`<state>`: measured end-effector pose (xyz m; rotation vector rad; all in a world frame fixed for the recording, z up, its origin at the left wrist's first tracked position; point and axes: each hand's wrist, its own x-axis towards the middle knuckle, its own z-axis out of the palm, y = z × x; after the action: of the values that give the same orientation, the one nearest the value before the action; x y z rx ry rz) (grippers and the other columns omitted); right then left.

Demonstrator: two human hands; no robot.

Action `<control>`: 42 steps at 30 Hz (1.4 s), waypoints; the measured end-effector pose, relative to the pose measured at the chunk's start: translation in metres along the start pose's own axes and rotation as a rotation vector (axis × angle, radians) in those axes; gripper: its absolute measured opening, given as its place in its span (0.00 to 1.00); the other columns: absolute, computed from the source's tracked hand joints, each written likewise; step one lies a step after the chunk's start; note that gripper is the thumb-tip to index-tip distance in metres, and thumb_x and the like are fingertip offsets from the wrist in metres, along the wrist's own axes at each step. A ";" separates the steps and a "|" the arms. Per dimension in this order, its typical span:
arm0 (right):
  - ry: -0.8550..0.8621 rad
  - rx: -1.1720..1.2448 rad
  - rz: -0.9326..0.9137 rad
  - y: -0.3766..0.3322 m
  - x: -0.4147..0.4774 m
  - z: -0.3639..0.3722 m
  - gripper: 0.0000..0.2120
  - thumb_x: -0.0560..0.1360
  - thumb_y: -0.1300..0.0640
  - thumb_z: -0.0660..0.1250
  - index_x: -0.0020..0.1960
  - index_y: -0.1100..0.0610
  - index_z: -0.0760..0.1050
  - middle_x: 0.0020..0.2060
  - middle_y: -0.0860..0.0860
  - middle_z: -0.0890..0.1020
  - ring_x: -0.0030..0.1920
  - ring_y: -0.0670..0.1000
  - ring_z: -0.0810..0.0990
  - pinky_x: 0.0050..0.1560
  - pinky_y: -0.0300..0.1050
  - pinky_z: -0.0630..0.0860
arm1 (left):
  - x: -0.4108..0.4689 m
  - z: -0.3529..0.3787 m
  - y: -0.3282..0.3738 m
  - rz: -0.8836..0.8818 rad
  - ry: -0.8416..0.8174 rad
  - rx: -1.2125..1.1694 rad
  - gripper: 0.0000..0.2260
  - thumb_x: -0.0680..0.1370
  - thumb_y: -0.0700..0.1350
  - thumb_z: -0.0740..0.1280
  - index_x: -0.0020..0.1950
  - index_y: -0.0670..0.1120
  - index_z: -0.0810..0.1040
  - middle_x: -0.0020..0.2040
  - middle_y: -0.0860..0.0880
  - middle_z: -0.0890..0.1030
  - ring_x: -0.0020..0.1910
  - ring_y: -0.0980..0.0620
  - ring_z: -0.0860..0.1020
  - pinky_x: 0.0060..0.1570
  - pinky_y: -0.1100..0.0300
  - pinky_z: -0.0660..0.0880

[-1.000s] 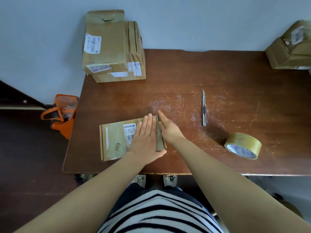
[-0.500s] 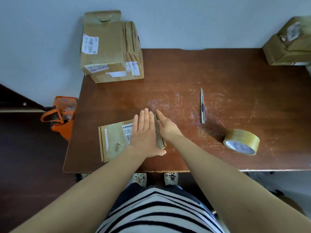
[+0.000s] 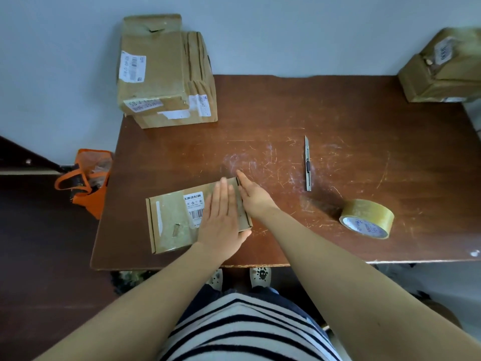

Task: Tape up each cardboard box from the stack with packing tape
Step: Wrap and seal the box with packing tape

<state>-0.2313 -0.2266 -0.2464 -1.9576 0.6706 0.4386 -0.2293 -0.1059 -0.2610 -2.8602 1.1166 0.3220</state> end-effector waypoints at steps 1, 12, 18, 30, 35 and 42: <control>-0.009 0.007 -0.008 -0.001 -0.001 -0.002 0.23 0.83 0.54 0.48 0.78 0.47 0.52 0.75 0.52 0.61 0.73 0.54 0.63 0.70 0.48 0.63 | 0.000 -0.002 -0.001 -0.016 -0.003 -0.007 0.47 0.75 0.64 0.58 0.75 0.36 0.36 0.76 0.36 0.38 0.77 0.39 0.40 0.74 0.48 0.37; 0.347 -0.499 0.240 0.052 -0.032 -0.116 0.14 0.78 0.55 0.61 0.61 0.53 0.77 0.59 0.56 0.78 0.58 0.59 0.77 0.55 0.49 0.73 | 0.010 -0.057 0.037 0.112 0.047 -0.396 0.33 0.76 0.46 0.61 0.79 0.45 0.51 0.79 0.47 0.48 0.78 0.50 0.46 0.74 0.56 0.47; 0.188 -0.799 0.518 0.080 -0.064 -0.160 0.18 0.76 0.41 0.63 0.55 0.54 0.74 0.51 0.53 0.79 0.55 0.56 0.78 0.49 0.47 0.71 | 0.029 -0.067 0.072 0.074 -0.093 -0.652 0.23 0.79 0.41 0.60 0.75 0.47 0.64 0.72 0.49 0.68 0.68 0.49 0.70 0.67 0.56 0.68; -0.159 -0.911 0.602 0.075 -0.045 -0.162 0.15 0.73 0.45 0.68 0.53 0.54 0.75 0.50 0.49 0.81 0.53 0.54 0.82 0.57 0.47 0.75 | 0.029 -0.066 0.093 -0.037 -0.230 -0.809 0.19 0.80 0.40 0.61 0.70 0.47 0.71 0.66 0.51 0.76 0.65 0.52 0.73 0.64 0.59 0.69; -0.318 -0.959 0.651 0.061 -0.043 -0.168 0.09 0.75 0.52 0.67 0.41 0.57 0.76 0.44 0.50 0.84 0.50 0.52 0.82 0.56 0.47 0.76 | 0.023 -0.063 0.087 -0.061 -0.301 -0.830 0.18 0.79 0.39 0.60 0.69 0.41 0.72 0.66 0.47 0.76 0.65 0.48 0.73 0.62 0.58 0.68; -0.318 -0.784 0.657 0.048 -0.052 -0.171 0.21 0.68 0.48 0.77 0.55 0.59 0.81 0.44 0.51 0.85 0.42 0.53 0.84 0.54 0.50 0.78 | 0.023 -0.058 0.095 -0.269 -0.448 -1.110 0.19 0.79 0.39 0.60 0.70 0.41 0.71 0.62 0.47 0.77 0.61 0.48 0.75 0.61 0.57 0.72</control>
<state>-0.2979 -0.3828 -0.1730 -2.2472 1.0244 1.5738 -0.2670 -0.1980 -0.2064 -3.3403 0.4983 1.9531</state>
